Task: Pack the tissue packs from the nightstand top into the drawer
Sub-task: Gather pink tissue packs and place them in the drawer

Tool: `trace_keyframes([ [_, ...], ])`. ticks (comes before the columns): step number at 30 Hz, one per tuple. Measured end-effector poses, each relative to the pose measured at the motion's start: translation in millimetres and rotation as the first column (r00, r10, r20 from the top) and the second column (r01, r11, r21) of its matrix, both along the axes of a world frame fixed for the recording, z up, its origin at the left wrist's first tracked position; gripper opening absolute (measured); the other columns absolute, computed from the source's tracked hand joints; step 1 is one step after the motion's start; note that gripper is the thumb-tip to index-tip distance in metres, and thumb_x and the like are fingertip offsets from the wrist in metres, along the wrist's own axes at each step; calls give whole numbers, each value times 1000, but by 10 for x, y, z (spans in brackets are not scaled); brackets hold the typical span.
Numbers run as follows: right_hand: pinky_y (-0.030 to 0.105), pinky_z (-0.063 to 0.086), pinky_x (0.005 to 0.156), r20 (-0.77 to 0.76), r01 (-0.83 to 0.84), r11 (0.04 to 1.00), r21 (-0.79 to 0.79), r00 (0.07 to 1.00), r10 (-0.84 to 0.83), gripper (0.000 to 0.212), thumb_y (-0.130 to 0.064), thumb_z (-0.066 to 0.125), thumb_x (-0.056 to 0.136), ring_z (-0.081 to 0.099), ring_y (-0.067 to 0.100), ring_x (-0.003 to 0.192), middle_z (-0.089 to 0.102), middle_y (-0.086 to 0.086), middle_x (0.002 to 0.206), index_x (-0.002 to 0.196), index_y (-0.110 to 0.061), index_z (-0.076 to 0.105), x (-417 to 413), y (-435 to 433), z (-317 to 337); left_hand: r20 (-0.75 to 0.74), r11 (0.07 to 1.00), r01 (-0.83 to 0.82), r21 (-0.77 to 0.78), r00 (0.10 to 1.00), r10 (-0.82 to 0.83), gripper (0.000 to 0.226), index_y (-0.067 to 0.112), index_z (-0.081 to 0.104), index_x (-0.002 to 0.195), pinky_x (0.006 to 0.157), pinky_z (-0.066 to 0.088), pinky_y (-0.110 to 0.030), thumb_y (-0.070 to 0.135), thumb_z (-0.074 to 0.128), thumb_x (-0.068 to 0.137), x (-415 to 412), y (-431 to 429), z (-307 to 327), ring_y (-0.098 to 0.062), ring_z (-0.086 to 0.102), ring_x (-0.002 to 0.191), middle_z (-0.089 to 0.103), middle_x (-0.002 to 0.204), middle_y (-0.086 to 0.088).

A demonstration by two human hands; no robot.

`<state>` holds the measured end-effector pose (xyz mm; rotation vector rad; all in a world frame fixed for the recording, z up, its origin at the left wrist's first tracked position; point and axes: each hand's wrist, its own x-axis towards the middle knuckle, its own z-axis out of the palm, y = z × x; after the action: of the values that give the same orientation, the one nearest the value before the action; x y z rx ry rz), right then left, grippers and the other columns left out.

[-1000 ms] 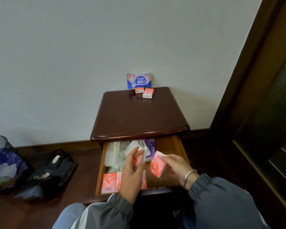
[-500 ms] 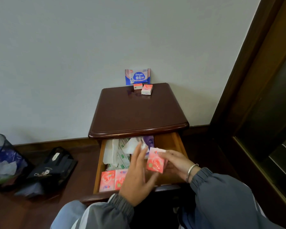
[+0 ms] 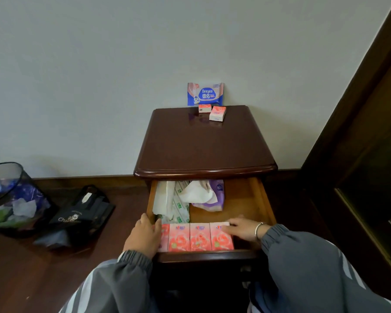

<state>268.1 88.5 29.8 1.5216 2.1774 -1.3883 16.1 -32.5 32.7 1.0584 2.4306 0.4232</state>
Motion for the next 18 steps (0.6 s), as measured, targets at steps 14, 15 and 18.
trace_keyframes([
  [14, 23, 39, 57, -53, 184, 983, 4, 982, -183, 34, -27, 61, 88, 46, 8, 54, 50, -5, 59, 59, -19, 48, -122, -138, 19, -53, 1000, 9, 25, 999, -8, 31, 16, 47, 109, 73, 37, -33, 41, 34, 98, -16, -32, 22, -27, 61, 96, 60, 115, -8],
  [15, 23, 40, 58, -47, 142, 990, 4, 989, -142, 29, -31, 61, 89, 47, 9, 56, 53, -4, 64, 64, -18, 52, -98, -139, 73, -37, 1000, 10, 26, 999, -9, 31, 15, 47, 111, 73, 38, -33, 40, 35, 98, -23, -28, 33, -27, 60, 97, 60, 115, -8],
  [18, 30, 51, 74, -24, 63, 998, 9, 998, -63, 33, -39, 56, 91, 63, 19, 83, 65, 8, 97, 106, -10, 62, -21, -64, 261, 7, 999, 24, 40, 1000, -24, 35, 12, 51, 122, 83, 44, -34, 36, 39, 99, -103, -16, 102, -28, 60, 103, 62, 119, -12],
])
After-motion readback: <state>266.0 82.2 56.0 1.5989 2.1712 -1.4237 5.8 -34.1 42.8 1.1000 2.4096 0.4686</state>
